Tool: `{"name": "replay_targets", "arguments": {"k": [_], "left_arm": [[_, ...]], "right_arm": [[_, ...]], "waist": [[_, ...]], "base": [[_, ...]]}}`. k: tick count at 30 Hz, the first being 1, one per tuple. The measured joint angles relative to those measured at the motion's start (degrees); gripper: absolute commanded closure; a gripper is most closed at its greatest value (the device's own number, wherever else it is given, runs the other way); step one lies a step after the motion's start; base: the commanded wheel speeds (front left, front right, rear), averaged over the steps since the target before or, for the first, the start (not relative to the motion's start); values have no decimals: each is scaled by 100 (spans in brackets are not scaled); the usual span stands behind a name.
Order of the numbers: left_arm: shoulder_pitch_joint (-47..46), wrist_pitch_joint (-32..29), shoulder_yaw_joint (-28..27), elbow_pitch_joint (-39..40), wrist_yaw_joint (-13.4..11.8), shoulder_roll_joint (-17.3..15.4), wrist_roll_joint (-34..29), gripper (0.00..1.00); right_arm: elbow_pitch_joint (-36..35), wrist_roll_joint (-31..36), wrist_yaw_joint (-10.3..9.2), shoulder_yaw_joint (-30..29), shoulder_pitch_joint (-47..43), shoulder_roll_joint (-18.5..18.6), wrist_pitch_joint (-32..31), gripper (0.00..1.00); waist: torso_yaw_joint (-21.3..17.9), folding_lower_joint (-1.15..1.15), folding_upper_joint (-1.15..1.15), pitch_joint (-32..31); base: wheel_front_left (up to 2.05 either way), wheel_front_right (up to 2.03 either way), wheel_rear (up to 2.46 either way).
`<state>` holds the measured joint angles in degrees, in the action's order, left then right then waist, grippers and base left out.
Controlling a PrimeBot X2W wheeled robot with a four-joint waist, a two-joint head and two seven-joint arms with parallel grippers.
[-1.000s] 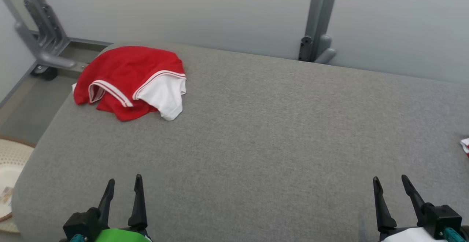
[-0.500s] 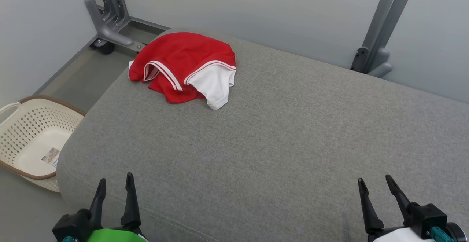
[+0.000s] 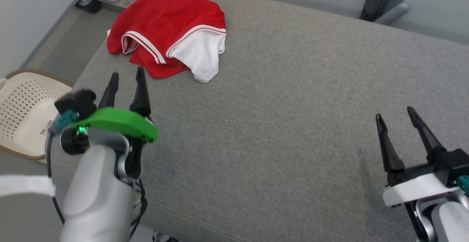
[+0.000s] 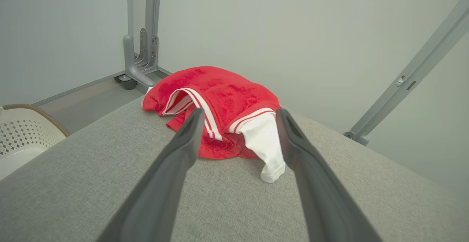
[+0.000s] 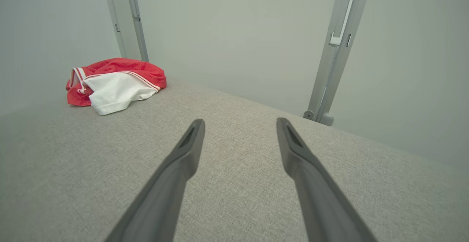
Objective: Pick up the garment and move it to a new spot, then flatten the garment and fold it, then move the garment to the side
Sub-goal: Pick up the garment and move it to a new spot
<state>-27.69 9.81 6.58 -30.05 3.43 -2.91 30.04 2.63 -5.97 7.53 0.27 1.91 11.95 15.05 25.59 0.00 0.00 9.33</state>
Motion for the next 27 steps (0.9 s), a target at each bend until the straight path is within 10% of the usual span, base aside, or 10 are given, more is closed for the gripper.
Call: {"name": "replay_targets", "arguments": {"k": [19, 21, 23, 27], "left_arm": [[-2936, -312, -547, -3286, -36, -583, 691, 0], [-2994, -199, -532, -3432, 26, -694, 688, 16], [-3044, -40, -502, -3524, 97, -766, 664, 100], [-3064, 404, -467, -3429, 208, -732, 621, 100]], "right_arm": [[-744, -53, 0, 270, 931, 409, 1, 0], [-756, -62, 0, 236, 931, 364, 1, 0], [-727, -79, 0, 203, 931, 338, 2, 0], [-649, -97, 0, 179, 922, 258, 2, 0]], "waist": [[-1095, 1, 0, 2387], [-1264, 1, 0, 2472], [-1408, 1, 0, 2529], [-1574, 1, 0, 2530]], "base": [[0, 0, 0], [0, 0, 0], [0, 0, 0], [0, 0, 0]]}}
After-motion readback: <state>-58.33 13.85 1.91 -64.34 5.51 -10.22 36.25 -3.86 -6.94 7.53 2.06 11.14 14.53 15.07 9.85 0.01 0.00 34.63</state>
